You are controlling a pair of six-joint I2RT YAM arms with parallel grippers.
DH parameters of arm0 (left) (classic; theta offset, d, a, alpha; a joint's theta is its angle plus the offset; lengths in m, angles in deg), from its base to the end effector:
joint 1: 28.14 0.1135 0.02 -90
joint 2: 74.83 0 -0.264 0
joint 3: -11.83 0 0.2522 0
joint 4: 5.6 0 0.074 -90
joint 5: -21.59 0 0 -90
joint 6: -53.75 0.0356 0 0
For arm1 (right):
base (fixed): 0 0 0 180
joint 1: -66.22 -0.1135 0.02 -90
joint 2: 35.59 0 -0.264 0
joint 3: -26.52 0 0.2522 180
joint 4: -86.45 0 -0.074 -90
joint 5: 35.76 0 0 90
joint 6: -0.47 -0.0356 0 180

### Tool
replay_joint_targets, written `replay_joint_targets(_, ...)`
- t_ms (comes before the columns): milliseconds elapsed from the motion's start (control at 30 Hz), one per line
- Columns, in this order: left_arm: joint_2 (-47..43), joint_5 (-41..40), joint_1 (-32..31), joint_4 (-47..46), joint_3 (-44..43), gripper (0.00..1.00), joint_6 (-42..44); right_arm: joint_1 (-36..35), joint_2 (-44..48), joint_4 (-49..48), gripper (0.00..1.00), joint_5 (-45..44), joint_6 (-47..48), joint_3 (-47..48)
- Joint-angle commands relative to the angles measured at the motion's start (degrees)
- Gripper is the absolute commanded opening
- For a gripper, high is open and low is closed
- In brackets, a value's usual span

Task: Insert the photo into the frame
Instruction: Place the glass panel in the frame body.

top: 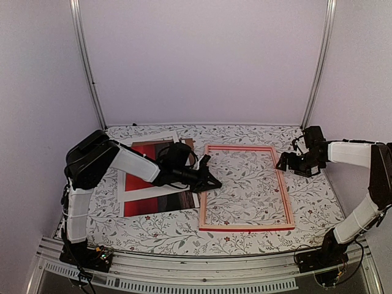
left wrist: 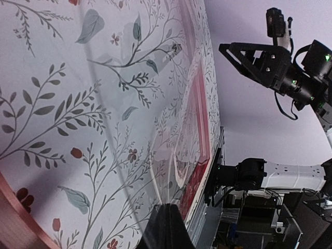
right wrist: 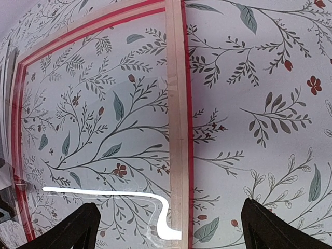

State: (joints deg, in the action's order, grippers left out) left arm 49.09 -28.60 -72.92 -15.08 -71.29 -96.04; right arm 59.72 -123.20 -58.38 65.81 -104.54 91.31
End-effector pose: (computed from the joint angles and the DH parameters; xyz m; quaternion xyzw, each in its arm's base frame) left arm 0.2997 -0.3295 0.1151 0.0583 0.8344 -0.5460 0.0471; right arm 0.2964 0.0410 0.1871 0.0432 0.9558 0.1464 0.2514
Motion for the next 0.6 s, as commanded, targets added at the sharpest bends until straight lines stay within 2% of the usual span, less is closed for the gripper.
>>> replay_joint_targets(0, -2.23, 0.53, 0.7, 0.78, 0.45, 0.0, 1.34, -0.58, -0.69, 0.29, 0.99, -0.94, 0.86, 0.13)
replay_joint_targets(567, -2.54, 0.15, 0.71, 0.83, 1.03, 0.0, 1.43, -2.36, -1.65, 0.04, 0.99, -1.05, 1.3, 0.56)
